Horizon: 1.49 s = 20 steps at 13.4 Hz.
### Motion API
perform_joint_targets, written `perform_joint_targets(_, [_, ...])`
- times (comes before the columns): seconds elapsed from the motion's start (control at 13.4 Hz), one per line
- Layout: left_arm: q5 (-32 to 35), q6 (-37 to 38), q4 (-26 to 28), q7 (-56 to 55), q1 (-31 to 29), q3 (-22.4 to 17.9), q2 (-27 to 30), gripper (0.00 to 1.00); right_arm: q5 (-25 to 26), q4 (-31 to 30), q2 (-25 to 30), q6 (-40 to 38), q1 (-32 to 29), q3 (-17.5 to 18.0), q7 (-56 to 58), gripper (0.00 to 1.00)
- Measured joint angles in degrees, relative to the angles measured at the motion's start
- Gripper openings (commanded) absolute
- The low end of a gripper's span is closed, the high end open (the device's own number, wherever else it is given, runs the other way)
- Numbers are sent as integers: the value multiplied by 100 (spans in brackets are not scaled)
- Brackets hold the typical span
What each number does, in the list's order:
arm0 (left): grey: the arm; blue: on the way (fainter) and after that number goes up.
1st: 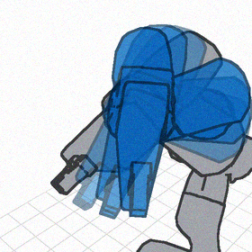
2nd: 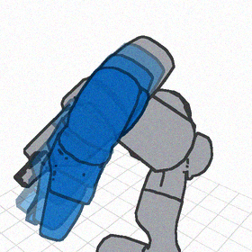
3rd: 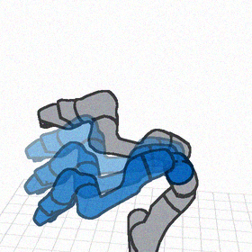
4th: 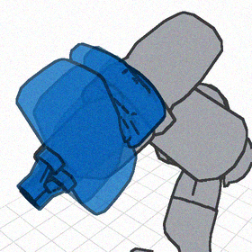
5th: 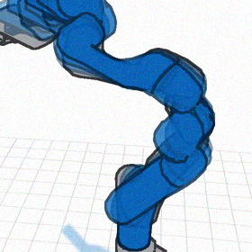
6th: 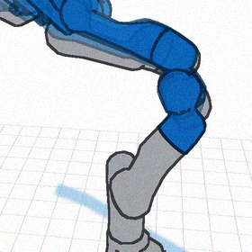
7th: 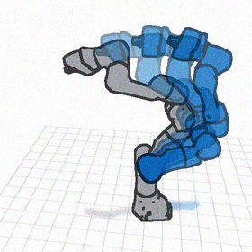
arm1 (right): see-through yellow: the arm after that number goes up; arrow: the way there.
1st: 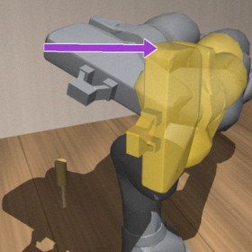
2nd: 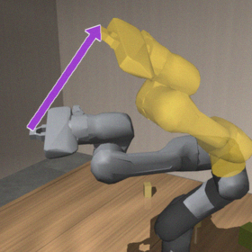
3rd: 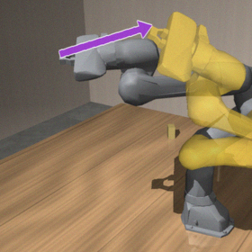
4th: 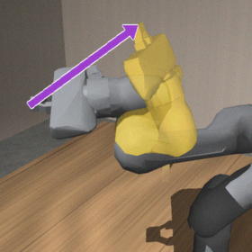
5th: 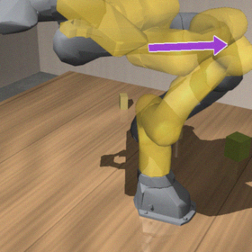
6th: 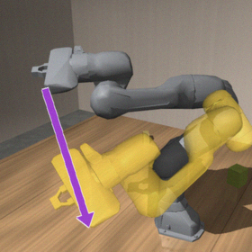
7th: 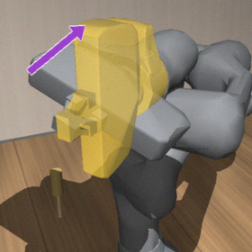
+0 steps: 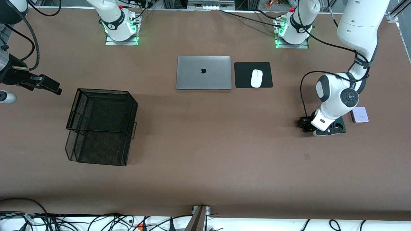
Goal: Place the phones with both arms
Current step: 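Grasp the black flip phone with the left gripper and lift it, then carry the flip phone beside the laptop and lower it with the left gripper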
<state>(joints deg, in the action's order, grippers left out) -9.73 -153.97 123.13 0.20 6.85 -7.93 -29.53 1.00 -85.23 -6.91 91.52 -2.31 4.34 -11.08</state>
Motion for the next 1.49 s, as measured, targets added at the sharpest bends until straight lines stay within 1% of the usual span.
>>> perform_joint_targets(0.07, [-10, -3, -1, -2, -1, 4, 20, 8, 0, 0, 0, 0, 0, 0, 0, 100])
perform_joint_targets(0.15, [-14, -19, -1, -9, 0, 8, 4, 0, 0, 0, 0, 0, 0, 0, 0, 100])
perform_joint_targets(0.45, [-15, -22, -11, -159, -2, 8, 2, 0, 0, 1, 0, 0, 1, 0, 0, 100])
perform_joint_targets(0.6, [-16, 138, -103, -229, -1, 28, -12, 0, 0, 1, 0, 0, 1, 0, 0, 100])
perform_joint_targets(0.75, [-19, 623, -404, -365, 19, 80, -15, 0, 0, 2, 0, 0, 1, 0, 0, 100])
perform_joint_targets(0.97, [-20, 1520, -1118, -691, 124, 207, -13, 0, -1, 2, 0, 0, 1, 0, 0, 100])
perform_joint_targets(1.19, [-20, 1991, -1598, -1349, 585, 305, -14, 0, -1, 2, 0, 0, 0, 0, 0, 100])
perform_joint_targets(1.49, [-20, 2053, -2027, -2784, 1715, 342, -94, 0, -1, 2, -1, -2, -2, -2, 0, 100])
